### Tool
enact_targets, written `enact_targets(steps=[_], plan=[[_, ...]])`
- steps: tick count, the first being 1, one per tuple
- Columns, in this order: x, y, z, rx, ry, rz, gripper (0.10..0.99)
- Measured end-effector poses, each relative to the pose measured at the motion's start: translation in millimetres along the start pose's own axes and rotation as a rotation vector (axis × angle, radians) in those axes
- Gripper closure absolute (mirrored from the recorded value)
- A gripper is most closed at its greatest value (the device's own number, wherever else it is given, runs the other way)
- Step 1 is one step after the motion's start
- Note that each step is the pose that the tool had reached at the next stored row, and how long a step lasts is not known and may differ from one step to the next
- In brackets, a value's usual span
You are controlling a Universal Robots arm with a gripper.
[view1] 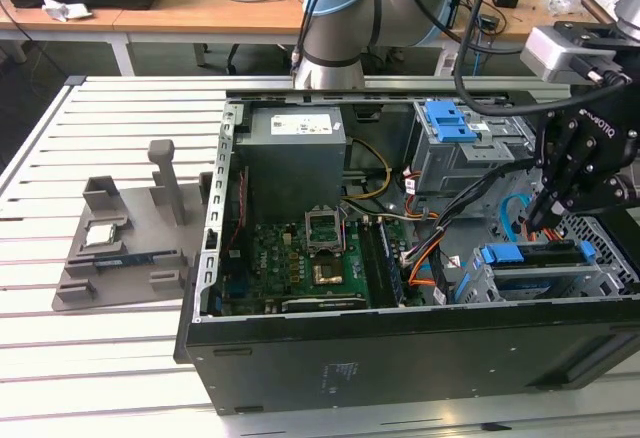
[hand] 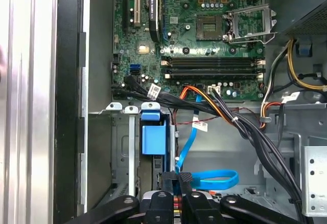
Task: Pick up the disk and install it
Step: 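Insert the second disk wire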
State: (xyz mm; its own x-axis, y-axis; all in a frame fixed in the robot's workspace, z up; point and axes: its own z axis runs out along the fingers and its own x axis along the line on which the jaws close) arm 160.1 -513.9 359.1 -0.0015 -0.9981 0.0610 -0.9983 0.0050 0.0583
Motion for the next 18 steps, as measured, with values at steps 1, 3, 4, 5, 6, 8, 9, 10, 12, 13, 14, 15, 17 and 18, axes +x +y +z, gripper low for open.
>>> enact_targets(steps=[1,3,4,5,6,8,9,10,12,13,14,15,17,18], plan=[[0.0,-0.1,0.9,0.000,-0.0001,0.000,0.925],[-0.1,-0.1,2.7,0.000,-0.0001,0.000,0.925],[-0.1,-0.2,3.4,0.000,0.0000,0.000,0.925],[-0.1,-0.2,4.2,0.000,0.0000,0.000,0.925],[-0.2,-0.3,5.0,0.000,0.0000,0.000,0.925],[-0.3,-0.4,6.7,0.000,-0.0001,0.000,0.925],[-0.3,-0.4,7.4,0.000,-0.0001,0.000,0.925],[-0.2,-0.5,8.6,0.000,0.0001,0.000,0.925],[1.4,-0.5,9.1,0.000,0.0001,0.000,0.925],[3.4,-0.6,9.4,0.000,0.0001,0.000,0.925],[4.4,-0.9,9.6,0.000,0.0000,0.000,0.925],[5.5,-1.3,9.7,0.000,-0.0001,0.000,0.925],[7.3,-2.4,10.0,0.000,-0.0001,0.000,0.925],[8.0,-2.7,10.1,0.000,-0.0001,0.000,0.925]])
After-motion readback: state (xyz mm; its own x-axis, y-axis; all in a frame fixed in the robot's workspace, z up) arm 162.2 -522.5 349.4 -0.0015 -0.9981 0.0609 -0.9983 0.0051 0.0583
